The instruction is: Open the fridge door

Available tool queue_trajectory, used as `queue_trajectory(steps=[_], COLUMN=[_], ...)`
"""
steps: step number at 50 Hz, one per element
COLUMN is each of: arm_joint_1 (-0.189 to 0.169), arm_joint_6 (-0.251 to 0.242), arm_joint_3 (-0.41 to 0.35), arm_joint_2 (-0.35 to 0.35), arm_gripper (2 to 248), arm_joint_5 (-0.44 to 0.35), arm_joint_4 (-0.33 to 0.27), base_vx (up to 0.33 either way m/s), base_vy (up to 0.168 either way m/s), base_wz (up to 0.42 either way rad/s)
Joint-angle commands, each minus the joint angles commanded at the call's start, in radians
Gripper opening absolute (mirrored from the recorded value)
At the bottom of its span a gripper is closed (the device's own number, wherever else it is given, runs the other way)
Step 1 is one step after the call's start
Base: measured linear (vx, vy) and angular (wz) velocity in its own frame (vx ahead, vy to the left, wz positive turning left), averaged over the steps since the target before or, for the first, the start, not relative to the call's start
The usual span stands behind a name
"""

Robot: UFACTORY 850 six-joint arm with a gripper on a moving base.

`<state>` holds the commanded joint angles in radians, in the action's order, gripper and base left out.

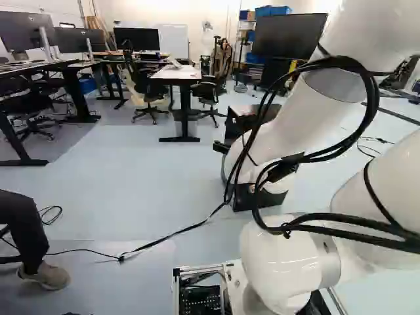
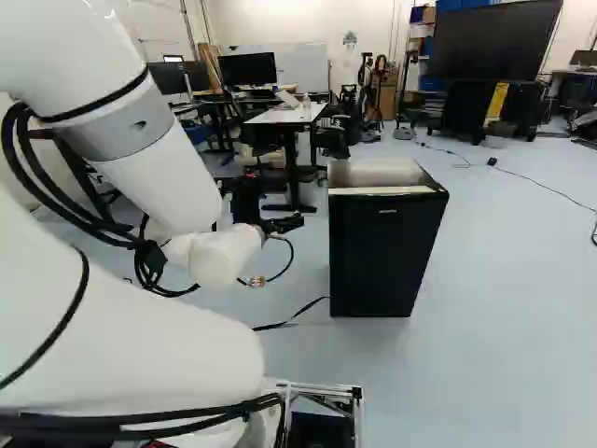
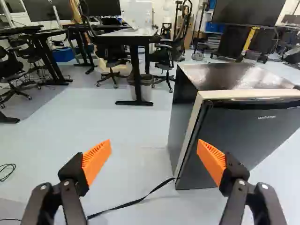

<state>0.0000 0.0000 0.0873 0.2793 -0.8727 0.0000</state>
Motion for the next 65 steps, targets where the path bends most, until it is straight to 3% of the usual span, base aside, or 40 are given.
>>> queue_trajectory(steps=[22, 65], arm_joint_1=[0.000, 0.000], arm_joint_6=[0.000, 0.000], arm_joint_3=[0.010, 0.118], arm_joint_2=[-0.011, -0.134], arm_gripper=[247, 247], arm_joint_5=[0.000, 0.000], arm_joint_4=[0.000, 0.021], base_vx=[0.000, 0.000], base_vy=[0.000, 0.000], base_wz=[0.000, 0.000])
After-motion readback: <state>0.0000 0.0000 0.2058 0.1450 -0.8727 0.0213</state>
